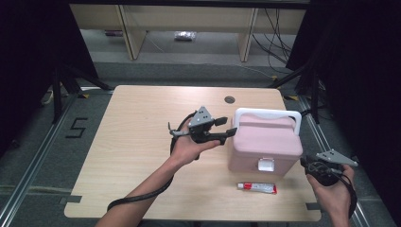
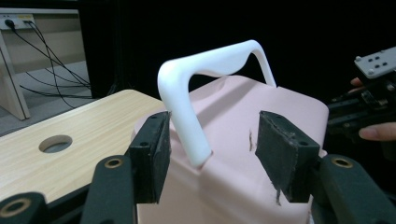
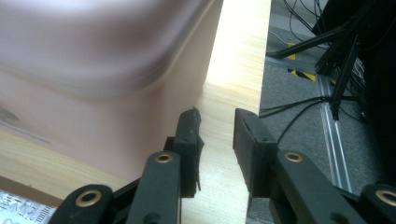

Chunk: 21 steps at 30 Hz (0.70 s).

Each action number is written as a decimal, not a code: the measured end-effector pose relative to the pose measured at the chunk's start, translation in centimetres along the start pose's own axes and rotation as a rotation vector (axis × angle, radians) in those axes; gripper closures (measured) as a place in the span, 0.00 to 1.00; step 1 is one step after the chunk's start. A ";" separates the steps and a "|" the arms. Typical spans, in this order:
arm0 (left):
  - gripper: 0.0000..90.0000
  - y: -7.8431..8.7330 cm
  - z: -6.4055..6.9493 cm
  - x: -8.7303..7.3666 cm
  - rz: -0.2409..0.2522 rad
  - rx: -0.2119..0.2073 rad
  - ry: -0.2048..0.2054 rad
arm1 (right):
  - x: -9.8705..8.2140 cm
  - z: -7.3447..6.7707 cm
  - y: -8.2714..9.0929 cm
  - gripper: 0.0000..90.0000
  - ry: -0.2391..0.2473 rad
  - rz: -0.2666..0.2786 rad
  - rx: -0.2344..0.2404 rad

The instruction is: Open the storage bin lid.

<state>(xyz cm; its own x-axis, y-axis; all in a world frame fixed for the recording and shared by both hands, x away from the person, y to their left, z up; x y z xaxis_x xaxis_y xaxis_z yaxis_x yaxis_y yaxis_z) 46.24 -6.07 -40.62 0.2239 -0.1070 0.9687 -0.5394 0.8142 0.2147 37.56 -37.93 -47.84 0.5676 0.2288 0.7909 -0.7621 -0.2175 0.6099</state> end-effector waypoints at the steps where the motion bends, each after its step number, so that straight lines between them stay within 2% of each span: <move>1: 0.49 -0.4 -0.2 0.1 -0.005 0.011 0.005 | 0.0 -0.1 0.0 0.80 -0.002 0.000 0.000; 6: 0.50 -2.2 -1.0 -0.1 -0.032 0.043 0.039 | 0.1 -0.3 0.1 0.79 -0.003 0.006 0.005; 8: 0.51 -2.6 -1.2 -0.2 -0.044 0.044 0.052 | 0.1 -0.7 0.2 0.79 -0.045 -0.004 0.014; 9: 0.52 -3.1 -1.2 -0.4 -0.052 0.036 0.081 | 0.1 -0.7 0.3 0.79 -0.040 -0.005 0.017; 10: 0.52 -3.2 -1.2 -0.5 -0.056 0.033 0.088 | 0.1 -0.7 0.4 0.79 -0.043 -0.006 0.018; 11: 0.54 -3.5 -1.2 -0.7 -0.066 0.028 0.095 | 0.1 -0.5 0.3 0.79 -0.011 0.000 0.027; 12: 0.56 -3.6 -1.3 -0.8 -0.067 0.028 0.094 | 0.0 -0.5 0.4 0.79 -0.020 -0.010 0.012; 13: 0.58 -3.8 -1.3 -0.8 -0.066 0.028 0.099 | -0.1 -0.6 0.4 0.79 -0.041 -0.012 0.022; 14: 0.61 -3.9 -1.4 -0.9 -0.066 0.025 0.104 | -0.1 -0.3 0.4 0.80 -0.007 -0.005 0.018; 15: 0.64 -3.9 -1.3 -0.9 -0.063 0.017 0.112 | -0.2 -0.4 0.5 0.80 -0.005 -0.006 0.018; 16: 0.69 -4.0 -1.2 -0.9 -0.058 0.002 0.118 | -0.3 -0.6 0.4 0.82 -0.017 -0.009 0.040; 17: 0.73 -4.0 -1.1 -0.9 -0.057 -0.003 0.113 | -0.4 -0.8 0.6 0.84 -0.038 -0.013 0.033; 19: 0.77 -3.9 -1.0 -0.9 -0.062 -0.002 0.120 | -0.3 -0.6 0.7 0.89 -0.007 0.000 0.026; 20: 0.78 -3.9 -1.0 -0.8 -0.060 -0.006 0.133 | -0.3 -0.8 0.7 0.91 -0.024 0.005 0.046; 21: 0.80 -3.8 -1.0 -0.7 -0.055 -0.014 0.150 | -0.3 -0.8 0.7 0.92 -0.024 0.003 0.046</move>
<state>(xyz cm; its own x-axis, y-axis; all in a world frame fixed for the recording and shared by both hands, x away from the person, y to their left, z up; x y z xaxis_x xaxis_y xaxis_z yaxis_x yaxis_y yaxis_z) 48.93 -8.52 -42.23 0.3718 -0.0658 0.9260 -0.5121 0.8175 0.2637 36.57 -37.45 -47.68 0.5734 0.2051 0.7932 -0.7488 -0.2618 0.6089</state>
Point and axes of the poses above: each handheld gripper's, and its own axes: y roughly backward along the jaws, x roughly out of its top, z roughly to its right, the point moved 6 cm from there along -y, roughly forward along the jaws, and after that the axes turned 5 degrees about x, right-handed, at the moved point
